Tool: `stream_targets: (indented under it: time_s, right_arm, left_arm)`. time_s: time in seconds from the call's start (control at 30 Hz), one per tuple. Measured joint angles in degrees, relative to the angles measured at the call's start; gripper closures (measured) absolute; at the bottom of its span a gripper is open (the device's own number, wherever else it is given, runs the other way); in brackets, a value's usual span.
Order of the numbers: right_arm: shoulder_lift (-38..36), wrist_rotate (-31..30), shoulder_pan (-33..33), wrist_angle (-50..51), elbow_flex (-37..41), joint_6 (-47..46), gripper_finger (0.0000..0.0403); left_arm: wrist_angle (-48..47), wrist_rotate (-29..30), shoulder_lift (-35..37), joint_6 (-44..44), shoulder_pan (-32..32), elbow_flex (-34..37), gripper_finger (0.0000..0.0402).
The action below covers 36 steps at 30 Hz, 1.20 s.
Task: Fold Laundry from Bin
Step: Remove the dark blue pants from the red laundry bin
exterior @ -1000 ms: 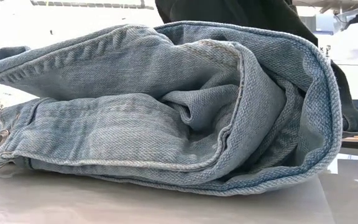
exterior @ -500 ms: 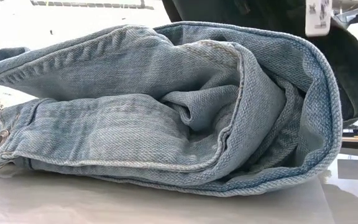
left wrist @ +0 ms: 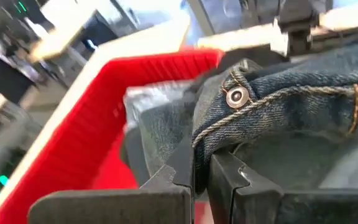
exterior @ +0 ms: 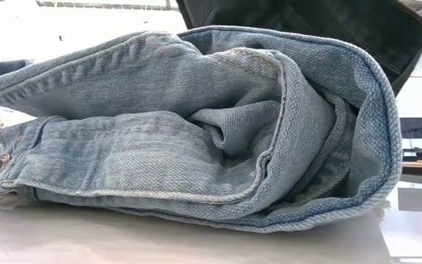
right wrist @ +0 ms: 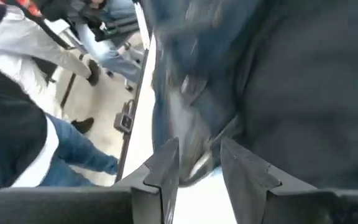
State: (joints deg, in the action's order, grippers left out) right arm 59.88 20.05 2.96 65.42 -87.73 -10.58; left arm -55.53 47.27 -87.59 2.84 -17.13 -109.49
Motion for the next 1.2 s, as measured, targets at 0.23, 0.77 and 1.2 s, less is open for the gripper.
stream_targets:
  time_s: [0.23, 0.77, 1.2]
  right_arm:
    - [-14.81, -7.27, -11.32, -23.69, 32.27, -23.54, 0.0247]
    - [-7.60, -32.57, -33.20, -43.92, 51.58, -39.98, 0.0230]
    - [9.32, -33.86, -40.85, -54.17, 50.95, -38.82, 0.0230]
  left_arm:
    - [-4.49, -7.17, 0.56, -1.20, 3.36, 0.51, 0.0399]
    - [16.05, -14.16, 15.62, -9.21, 3.21, 28.52, 0.0400]
    - [14.95, -24.29, 17.32, -15.79, -1.91, 37.53, 0.0400]
